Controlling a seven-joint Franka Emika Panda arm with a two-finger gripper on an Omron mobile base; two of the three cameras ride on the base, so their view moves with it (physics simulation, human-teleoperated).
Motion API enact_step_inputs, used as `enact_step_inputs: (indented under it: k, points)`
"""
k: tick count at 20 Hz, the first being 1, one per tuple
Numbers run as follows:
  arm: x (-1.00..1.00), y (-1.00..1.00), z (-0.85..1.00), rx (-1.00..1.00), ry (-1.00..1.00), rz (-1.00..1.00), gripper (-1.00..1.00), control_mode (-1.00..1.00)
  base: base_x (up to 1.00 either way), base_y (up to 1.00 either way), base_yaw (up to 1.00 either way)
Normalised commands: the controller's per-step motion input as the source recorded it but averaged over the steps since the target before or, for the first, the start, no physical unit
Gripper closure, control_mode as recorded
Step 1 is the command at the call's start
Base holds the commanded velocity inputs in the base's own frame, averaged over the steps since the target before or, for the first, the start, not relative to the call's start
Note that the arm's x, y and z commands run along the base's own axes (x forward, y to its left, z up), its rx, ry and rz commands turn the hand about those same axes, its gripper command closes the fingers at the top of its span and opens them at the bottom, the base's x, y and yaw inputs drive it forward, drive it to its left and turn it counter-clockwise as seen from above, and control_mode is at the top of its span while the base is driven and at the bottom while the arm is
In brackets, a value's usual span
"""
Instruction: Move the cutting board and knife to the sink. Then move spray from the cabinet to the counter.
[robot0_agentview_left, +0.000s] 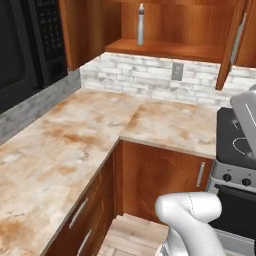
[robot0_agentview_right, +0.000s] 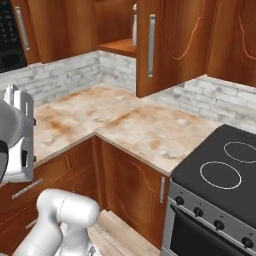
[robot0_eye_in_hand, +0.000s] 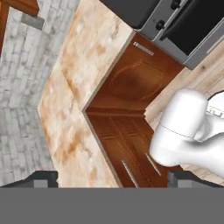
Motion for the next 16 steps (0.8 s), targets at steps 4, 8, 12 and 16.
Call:
enact_step_inputs:
  k: [4,8,12,16]
  points:
    - [0.00,0.00,0.00,0.00,0.00,0.00,-1.00,1.00,0.75,0.00,-0.01]
    - [0.00,0.00,0.00,0.00,0.00,0.00,-1.00,1.00,0.84,0.23,-0.02]
    - [0.00,0.00,0.00,0.00,0.00,0.00,-1.00,1.00,0.88,0.29,-0.05]
    - [0.00,0.00,0.00,0.00,0.00,0.00,-1.00,1.00,0.93,0.13,-0.04]
